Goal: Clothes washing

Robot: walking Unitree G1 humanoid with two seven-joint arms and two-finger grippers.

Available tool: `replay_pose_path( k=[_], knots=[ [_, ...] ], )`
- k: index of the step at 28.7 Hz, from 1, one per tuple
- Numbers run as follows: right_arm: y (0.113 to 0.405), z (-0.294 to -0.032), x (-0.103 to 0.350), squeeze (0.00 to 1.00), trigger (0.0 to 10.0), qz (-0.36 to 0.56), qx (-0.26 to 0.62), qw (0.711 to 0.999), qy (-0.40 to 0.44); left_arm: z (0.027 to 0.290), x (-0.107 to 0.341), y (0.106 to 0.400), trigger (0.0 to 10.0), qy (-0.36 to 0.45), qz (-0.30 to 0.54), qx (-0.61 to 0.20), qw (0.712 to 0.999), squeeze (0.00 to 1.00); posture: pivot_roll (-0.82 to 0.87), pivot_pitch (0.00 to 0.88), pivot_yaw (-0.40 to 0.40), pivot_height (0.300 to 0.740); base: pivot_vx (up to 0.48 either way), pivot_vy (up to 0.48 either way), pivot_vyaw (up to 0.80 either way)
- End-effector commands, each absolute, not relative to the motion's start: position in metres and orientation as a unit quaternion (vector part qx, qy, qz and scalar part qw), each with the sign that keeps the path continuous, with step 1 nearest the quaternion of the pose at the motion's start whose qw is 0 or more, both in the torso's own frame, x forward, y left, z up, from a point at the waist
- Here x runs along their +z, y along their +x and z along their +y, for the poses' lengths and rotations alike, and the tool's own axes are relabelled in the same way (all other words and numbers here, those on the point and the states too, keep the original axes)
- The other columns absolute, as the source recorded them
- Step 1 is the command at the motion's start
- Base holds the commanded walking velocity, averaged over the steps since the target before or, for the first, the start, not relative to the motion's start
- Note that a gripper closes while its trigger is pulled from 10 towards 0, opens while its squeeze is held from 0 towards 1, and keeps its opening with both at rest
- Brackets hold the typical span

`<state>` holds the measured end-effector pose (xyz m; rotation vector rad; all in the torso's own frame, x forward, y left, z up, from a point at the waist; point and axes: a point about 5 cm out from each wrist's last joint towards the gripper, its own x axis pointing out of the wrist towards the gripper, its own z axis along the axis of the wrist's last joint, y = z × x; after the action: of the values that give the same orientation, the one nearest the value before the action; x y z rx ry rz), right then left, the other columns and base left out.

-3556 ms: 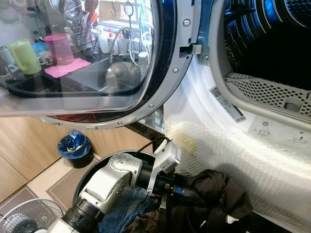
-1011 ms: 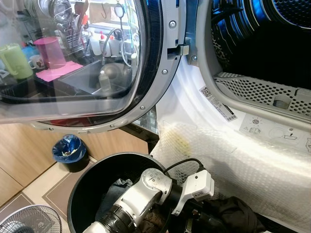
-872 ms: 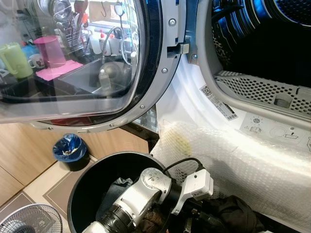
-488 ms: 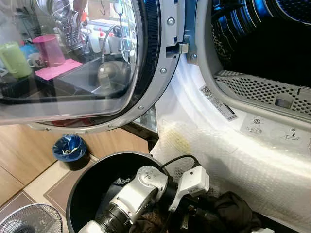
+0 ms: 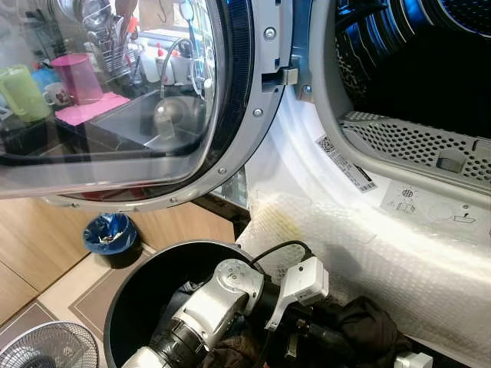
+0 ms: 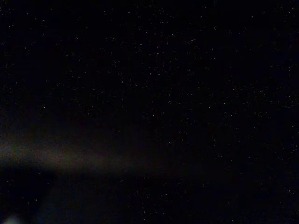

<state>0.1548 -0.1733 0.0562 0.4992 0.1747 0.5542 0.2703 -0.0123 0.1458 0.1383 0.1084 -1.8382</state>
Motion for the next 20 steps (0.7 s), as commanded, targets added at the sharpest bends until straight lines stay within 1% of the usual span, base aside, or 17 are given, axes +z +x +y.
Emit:
replay_pose_path(
  k=[1,6,10,13,14,16,20],
  knots=[
    [0.158,-0.176,0.061,0.0,0.0,0.067,0.269,0.929,0.246,-0.008,0.144,0.274,10.0,0.064,0.063,-0.791,0.605,1.0,0.0,0.072,0.105,0.74,0.0,0.0,0.0],
    [0.158,-0.176,0.059,0.0,0.0,0.071,0.271,0.929,0.243,0.017,0.153,0.277,10.0,0.092,0.085,-0.808,0.575,1.0,0.01,0.071,0.112,0.74,0.0,0.0,0.0],
    [0.156,-0.177,0.054,0.0,0.0,0.078,0.269,0.929,0.244,0.037,0.158,0.276,10.0,0.101,0.1,-0.812,0.567,1.0,0.02,0.074,0.118,0.74,0.0,0.0,0.0],
    [0.153,-0.177,0.052,0.0,0.0,0.082,0.268,0.928,0.246,0.058,0.16,0.276,10.0,0.108,0.121,-0.804,0.573,1.0,0.03,0.08,0.125,0.74,0.0,0.0,0.0],
    [0.153,-0.177,0.052,0.0,0.0,0.082,0.268,0.928,0.246,0.058,0.16,0.276,10.0,0.108,0.121,-0.804,0.573,1.0,0.03,0.08,0.125,0.74,0.0,0.0,0.0],
    [0.15,-0.178,0.048,0.0,0.0,0.089,0.266,0.928,0.245,0.076,0.164,0.273,10.0,0.112,0.137,-0.793,0.583,1.0,0.03,0.084,0.131,0.74,0.0,0.0,0.0],
    [0.147,-0.183,0.043,0.0,0.0,0.098,0.259,0.929,0.245,0.098,0.16,0.267,10.0,0.127,0.169,-0.775,0.595,1.0,0.05,0.089,0.138,0.74,0.0,0.0,0.0]
  ],
)
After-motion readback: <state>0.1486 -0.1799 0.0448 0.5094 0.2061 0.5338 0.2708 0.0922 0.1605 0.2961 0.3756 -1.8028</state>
